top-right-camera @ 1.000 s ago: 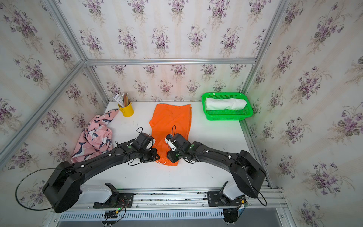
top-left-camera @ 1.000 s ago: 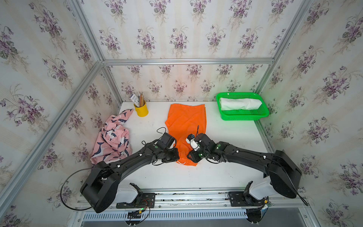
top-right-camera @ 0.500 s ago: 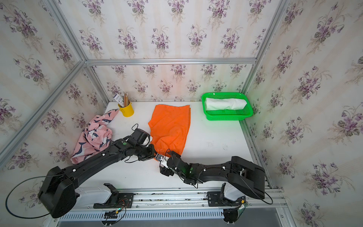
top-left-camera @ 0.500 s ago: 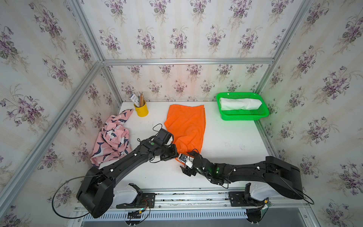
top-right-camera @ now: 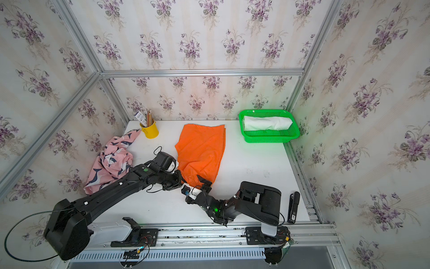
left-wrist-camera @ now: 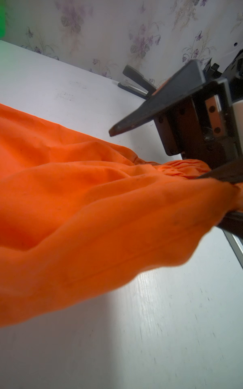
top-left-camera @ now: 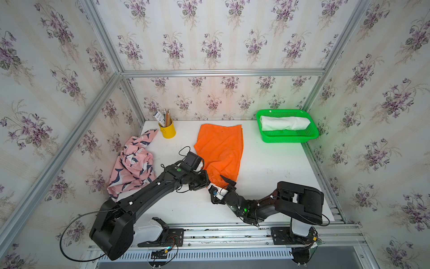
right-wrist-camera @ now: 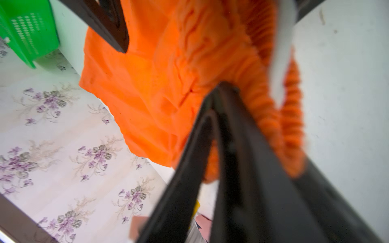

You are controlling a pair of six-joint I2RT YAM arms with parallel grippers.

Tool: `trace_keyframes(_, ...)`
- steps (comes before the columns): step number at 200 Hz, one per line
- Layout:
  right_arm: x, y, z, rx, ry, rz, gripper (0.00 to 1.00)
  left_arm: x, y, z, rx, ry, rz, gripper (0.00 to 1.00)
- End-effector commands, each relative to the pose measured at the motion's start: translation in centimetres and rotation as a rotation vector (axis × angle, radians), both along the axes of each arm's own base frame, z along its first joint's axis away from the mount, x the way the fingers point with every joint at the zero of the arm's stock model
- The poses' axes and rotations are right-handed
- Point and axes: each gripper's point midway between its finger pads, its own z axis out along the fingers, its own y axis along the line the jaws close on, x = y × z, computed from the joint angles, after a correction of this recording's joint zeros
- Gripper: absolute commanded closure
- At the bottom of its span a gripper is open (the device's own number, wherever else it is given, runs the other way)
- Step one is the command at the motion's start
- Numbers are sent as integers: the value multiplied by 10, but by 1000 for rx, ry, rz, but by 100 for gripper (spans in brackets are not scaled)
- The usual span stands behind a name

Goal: Roll up the shorts
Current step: Roll the shorts at the center of the board.

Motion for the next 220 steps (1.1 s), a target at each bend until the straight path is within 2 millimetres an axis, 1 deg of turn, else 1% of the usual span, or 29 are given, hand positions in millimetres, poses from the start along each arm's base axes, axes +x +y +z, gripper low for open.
trace_keyframes(1,4,-13,17,-5,-76,-38,7,-1,-2,4,-36,8,6,80)
trace_keyframes(15,1,-17,17,-21,-70,-21,11,-2,0,4,-37,8,8,80)
trace_keyframes(36,-4,-22,17,-48,-69,5,20,-3,2,2,-35,13,17,80)
trace_keyframes(52,-11,-24,12,-71,-52,49,27,-3,3,0,-43,21,23,79)
trace_keyframes(62,-16,-24,8,-79,-29,78,36,-4,2,-1,-48,25,21,79)
trace_keyframes(69,-18,-24,7,-84,-16,93,43,-4,2,-1,-48,25,20,79)
trace_keyframes(79,-21,-23,5,-89,-1,107,59,-5,3,-3,-45,32,21,79)
trace_keyframes(83,-22,-23,4,-91,4,111,64,-5,3,-4,-45,34,21,79)
trace_keyframes(98,-23,-24,3,-93,14,116,76,-5,4,-5,-43,34,22,79)
trace_keyframes(109,-24,-24,1,-101,23,121,83,-6,4,-5,-40,35,19,78)
trace_keyframes(122,-27,-22,-2,-113,49,139,90,-6,7,-3,-25,25,14,73)
trace_keyframes(135,-34,-17,-7,-126,98,176,94,-4,17,2,29,-5,4,63)
trace_keyframes(148,-41,-14,-16,-142,166,207,96,3,33,16,97,-56,0,54)
trace_keyframes(155,-45,-14,-20,-149,201,221,96,7,41,25,124,-85,-2,51)
trace_keyframes(168,-52,-14,-29,-157,270,231,96,13,46,38,136,-124,-32,48)
trace_keyframes(174,-56,-14,-34,-167,299,243,97,15,45,42,139,-133,-54,49)
trace_keyframes(182,-61,-13,-39,-178,339,256,97,16,39,44,123,-126,-96,50)
trace_keyframes(191,-66,-12,-43,-189,384,271,97,14,29,41,90,-103,-143,54)
trace_keyframes(206,-77,-9,-49,-214,465,306,97,10,13,29,39,-53,-205,63)
trace_keyframes(220,-88,-6,-53,-229,541,338,97,5,4,10,26,-5,-247,70)
